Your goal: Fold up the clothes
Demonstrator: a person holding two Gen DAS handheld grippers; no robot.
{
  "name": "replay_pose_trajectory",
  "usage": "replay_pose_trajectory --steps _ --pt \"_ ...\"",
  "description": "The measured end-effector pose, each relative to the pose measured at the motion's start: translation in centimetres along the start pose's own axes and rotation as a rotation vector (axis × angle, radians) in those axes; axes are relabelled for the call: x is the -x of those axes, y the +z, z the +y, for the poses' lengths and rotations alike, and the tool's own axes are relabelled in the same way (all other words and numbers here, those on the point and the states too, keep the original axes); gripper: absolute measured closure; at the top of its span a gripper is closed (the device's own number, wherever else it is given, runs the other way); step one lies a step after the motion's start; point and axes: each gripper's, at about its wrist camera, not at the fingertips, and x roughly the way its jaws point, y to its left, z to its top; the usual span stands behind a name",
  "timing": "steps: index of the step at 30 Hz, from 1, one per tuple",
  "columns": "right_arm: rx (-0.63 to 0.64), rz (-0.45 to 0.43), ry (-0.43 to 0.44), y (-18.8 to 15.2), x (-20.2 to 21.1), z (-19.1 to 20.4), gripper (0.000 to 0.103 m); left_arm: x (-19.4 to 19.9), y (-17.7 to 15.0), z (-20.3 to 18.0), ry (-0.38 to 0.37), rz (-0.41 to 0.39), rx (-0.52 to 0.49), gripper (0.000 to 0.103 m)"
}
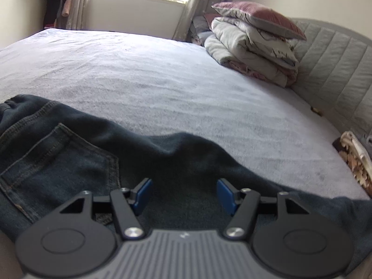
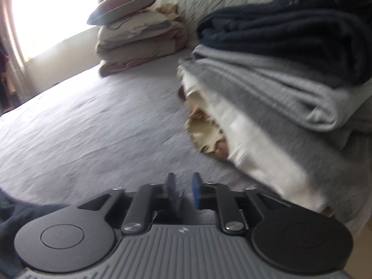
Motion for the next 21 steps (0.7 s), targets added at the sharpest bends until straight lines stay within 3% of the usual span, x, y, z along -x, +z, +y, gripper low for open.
replay_pose_trajectory --steps 4,8,14,21 --pt "-0.034 0.028 0.101 -0.2 -0.6 0.1 0.071 -0.1 1.3 0.8 0.018 -0.026 0.013 0.04" --pt "0.025 0.05 0.142 -0.5 -1.6 2.6 0.061 -0.5 3.3 2.2 0.03 -0.071 0.034 0.04" --pt "0.148 0.105 0.093 -1.7 -3.5 5.2 0.058 -3.4 3.0 3.3 -0.011 -0.028 0.019 0.039" --pt "0.25 0.09 0.075 -3.0 -3.6 5.7 0.058 -4.6 0.8 2.5 0.024 -0.03 -0.073 0.036"
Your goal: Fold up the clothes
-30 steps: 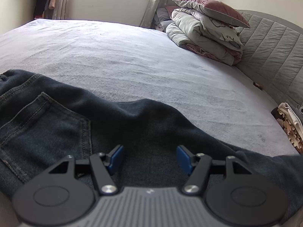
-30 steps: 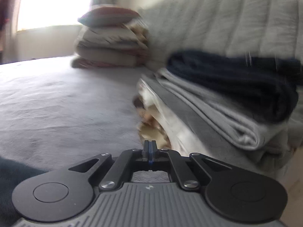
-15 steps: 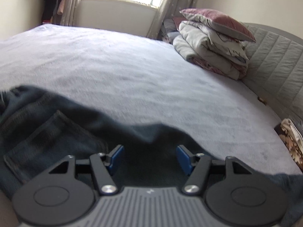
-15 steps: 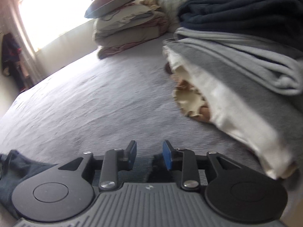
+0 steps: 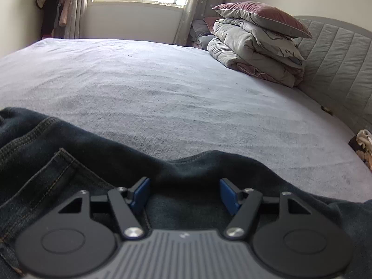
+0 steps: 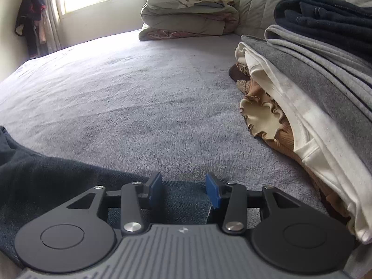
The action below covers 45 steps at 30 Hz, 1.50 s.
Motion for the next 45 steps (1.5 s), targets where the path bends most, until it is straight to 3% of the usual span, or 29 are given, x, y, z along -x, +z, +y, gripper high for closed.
replay_pose_trajectory --steps 5,15,20,21,22,24,27,31,36,41,45 --pt "-0.048 -0.005 -0.003 0.1 0.8 -1.1 0.057 0.3 0.1 0.1 0.009 0.003 0.025 0.036" --pt "0.006 0.004 0.007 -0.6 1.0 -0.9 0.054 1.2 0.3 0.5 0.004 0.006 0.105 0.036" --pt "0.028 0.011 0.019 -0.6 0.2 -0.4 0.056 1.3 0.1 0.1 0.012 0.005 0.09 0.036" --pt "0.024 0.012 0.021 -0.6 0.2 -0.4 0.059 1.3 0.1 0.1 0.013 0.005 0.088 0.036" --pt "0.02 0.012 0.022 -0.5 0.1 -0.4 0.077 1.3 0.1 0.1 0.014 0.005 0.086 0.036" --pt "0.043 -0.009 0.017 -0.5 0.5 0.0 0.088 1.5 0.1 0.1 0.012 0.002 0.09 0.036" --pt "0.11 -0.083 -0.036 -0.7 2.2 1.4 0.091 1.8 0.2 0.3 0.006 -0.005 0.103 0.036" --pt "0.092 -0.187 -0.089 -0.2 5.0 1.3 0.093 2.7 0.4 0.8 0.0 -0.018 0.121 0.036" --pt "0.124 -0.02 -0.142 -0.5 1.1 1.1 0.087 3.6 0.7 1.6 0.028 -0.024 0.134 0.036" --pt "0.139 -0.088 -0.204 0.2 2.0 1.7 0.073 6.4 0.7 3.1 0.08 -0.015 0.234 0.036" --pt "0.079 -0.123 -0.094 0.5 3.8 2.1 0.068 8.2 0.2 4.2 0.079 0.033 0.3 0.038"
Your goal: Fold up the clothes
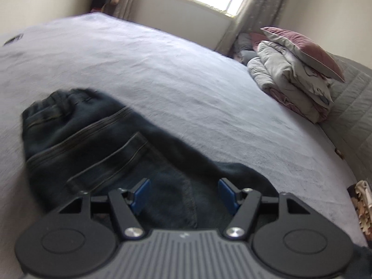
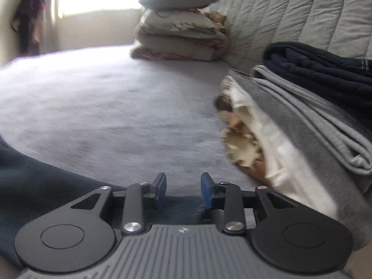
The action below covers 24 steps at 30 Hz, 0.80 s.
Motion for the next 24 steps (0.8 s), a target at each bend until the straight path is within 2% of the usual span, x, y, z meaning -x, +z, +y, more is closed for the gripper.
replay_pose_trajectory --steps 3,6,12,14,19,24 --pt "0.04 -0.02 0.152 0.2 1.4 2.4 0.067 1.3 -0.6 0.3 -0.007 0.04 -0.014 0.041" --pt "0.12 -0.038 0.323 0.4 2.8 5.7 0.067 2.8 -1.1 0.8 0.043 0.029 -0.012 0.042" --pt "0.276 -0.056 0.594 0.1 4.5 12.9 0.067 5.6 -1.5 4.0 0.111 -0.006 0.092 0.042" --pt "0.327 -0.058 0.669 -0.1 4.9 15.1 0.067 5.9 -1.6 4.9 0.132 -0.008 0.13 0.044" --pt "0.443 -0.028 0.838 -0.6 5.6 20.3 0.067 5.0 -1.8 6.1 0.162 0.006 0.178 0.06" --pt "0.552 -0.003 0.908 -1.8 6.0 24.3 0.07 4.1 -2.0 6.4 0.166 0.014 0.224 0.073"
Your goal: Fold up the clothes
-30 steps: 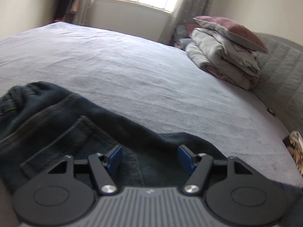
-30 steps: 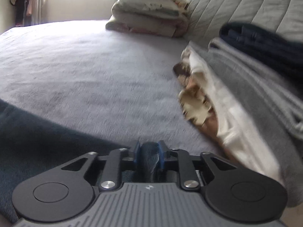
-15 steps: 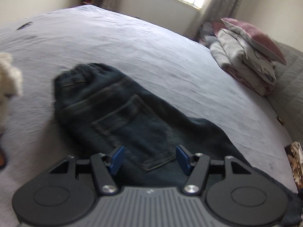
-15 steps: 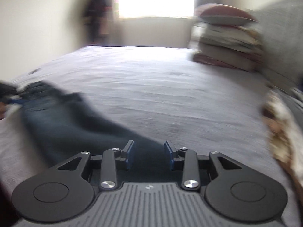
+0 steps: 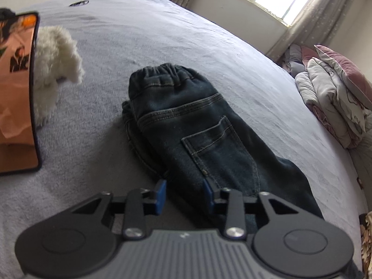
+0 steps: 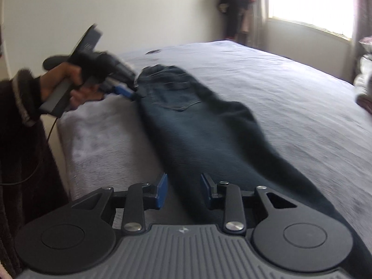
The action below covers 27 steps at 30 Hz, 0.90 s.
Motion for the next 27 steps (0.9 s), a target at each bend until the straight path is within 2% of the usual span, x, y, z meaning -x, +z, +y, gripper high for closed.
replay_pose_trajectory --steps 7,11,16,20,22,25,27 --pt "0.074 0.075 -0.009 -0.3 -2.5 0.6 0.085 -0.4 0.0 -0.7 0.037 -0.038 -0.017 0.079" --pt "0.106 0.066 -0.056 -0.2 -2.8 0.6 0.099 -0.2 -0.3 -0.8 0.053 -0.064 -0.034 0.092" --pt "0.016 0.031 0.018 0.5 -0.9 -0.5 0.099 1.1 -0.6 -1.7 0.057 -0.135 -0.087 0.095" --pt "-0.043 0.0 0.039 0.5 -0.2 -1.6 0.099 1.0 -0.6 -1.5 0.075 -0.108 -0.104 0.095" --pt "-0.041 0.035 0.047 0.2 -1.0 -1.5 0.099 0.0 -0.7 -1.1 0.097 -0.059 -0.097 0.094" --pt "0.011 0.11 0.034 -0.4 -2.7 -0.6 0.099 0.1 -0.8 -1.3 0.109 -0.058 -0.115 0.092" --pt "0.02 0.134 0.031 -0.4 -3.1 -0.5 0.097 0.4 -0.8 -1.5 0.114 -0.068 -0.127 0.085"
